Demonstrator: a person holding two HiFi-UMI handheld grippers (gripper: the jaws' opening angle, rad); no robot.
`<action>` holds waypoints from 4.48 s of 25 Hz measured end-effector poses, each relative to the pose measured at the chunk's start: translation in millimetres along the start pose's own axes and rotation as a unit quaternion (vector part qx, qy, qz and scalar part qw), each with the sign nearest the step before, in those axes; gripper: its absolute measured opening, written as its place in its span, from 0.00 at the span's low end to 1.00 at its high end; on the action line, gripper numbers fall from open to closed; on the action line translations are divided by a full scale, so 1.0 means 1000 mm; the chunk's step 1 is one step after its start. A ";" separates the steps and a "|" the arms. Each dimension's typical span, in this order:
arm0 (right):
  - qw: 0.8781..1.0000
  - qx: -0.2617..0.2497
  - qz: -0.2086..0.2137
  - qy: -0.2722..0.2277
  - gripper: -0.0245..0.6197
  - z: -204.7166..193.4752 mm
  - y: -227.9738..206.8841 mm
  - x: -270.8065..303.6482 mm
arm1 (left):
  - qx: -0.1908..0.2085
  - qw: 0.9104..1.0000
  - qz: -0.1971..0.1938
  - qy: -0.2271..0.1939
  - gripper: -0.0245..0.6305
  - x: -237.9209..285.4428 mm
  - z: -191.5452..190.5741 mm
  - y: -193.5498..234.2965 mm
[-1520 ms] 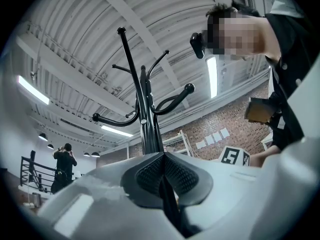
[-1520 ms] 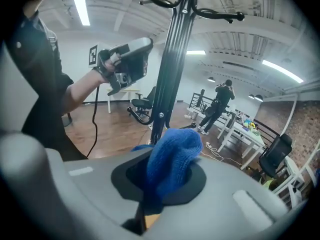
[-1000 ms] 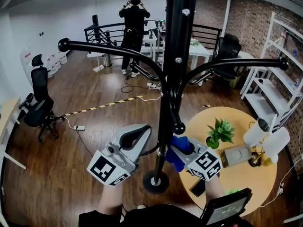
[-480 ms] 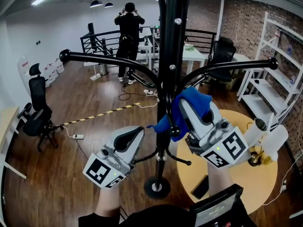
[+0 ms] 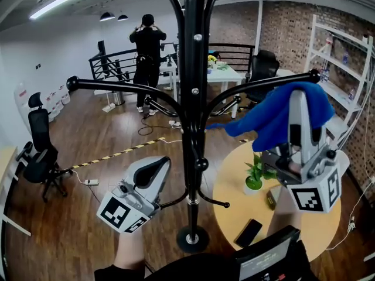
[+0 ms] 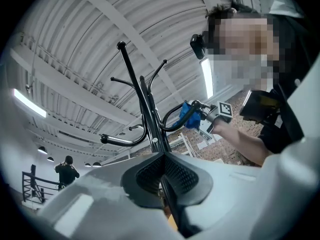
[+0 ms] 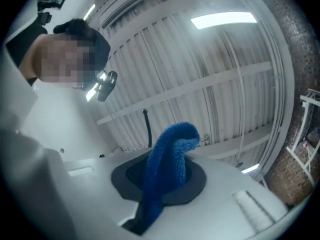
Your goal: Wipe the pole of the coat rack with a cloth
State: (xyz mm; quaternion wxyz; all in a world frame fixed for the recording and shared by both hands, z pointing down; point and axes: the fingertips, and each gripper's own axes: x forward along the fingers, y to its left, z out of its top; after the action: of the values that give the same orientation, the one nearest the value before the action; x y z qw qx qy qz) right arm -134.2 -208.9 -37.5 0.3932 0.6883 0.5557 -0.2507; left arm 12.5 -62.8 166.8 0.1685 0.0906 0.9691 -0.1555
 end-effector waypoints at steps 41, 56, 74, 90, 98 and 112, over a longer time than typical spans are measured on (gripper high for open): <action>0.764 -0.008 0.193 0.615 0.07 -0.306 0.125 -0.280 | -0.085 0.996 -0.016 0.005 0.03 0.018 -0.047 -0.011; 0.902 0.175 0.154 0.363 0.07 -0.272 0.140 -0.160 | -0.062 0.998 0.003 0.020 0.03 0.005 -0.044 0.000; 0.995 0.059 0.078 0.015 0.07 -0.042 0.029 0.012 | -0.012 1.000 0.015 -0.010 0.03 -0.006 -0.005 0.017; 0.984 0.032 0.093 0.149 0.07 -0.128 0.054 0.008 | -0.036 0.999 0.013 -0.020 0.03 -0.013 -0.011 0.012; 0.945 0.072 0.126 0.293 0.07 -0.225 0.105 -0.083 | -0.042 0.998 0.045 0.011 0.03 -0.029 -0.023 0.022; 0.783 0.040 0.212 0.583 0.07 -0.319 0.137 -0.262 | -0.047 0.997 0.052 0.039 0.03 -0.009 -0.039 0.003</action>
State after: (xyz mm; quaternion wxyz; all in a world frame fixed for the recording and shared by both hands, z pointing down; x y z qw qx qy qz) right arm -98.5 -106.0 383.4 0.0097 0.8189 0.5084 0.2662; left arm 9.9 -48.0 204.6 0.1424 0.1393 0.9751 -0.0974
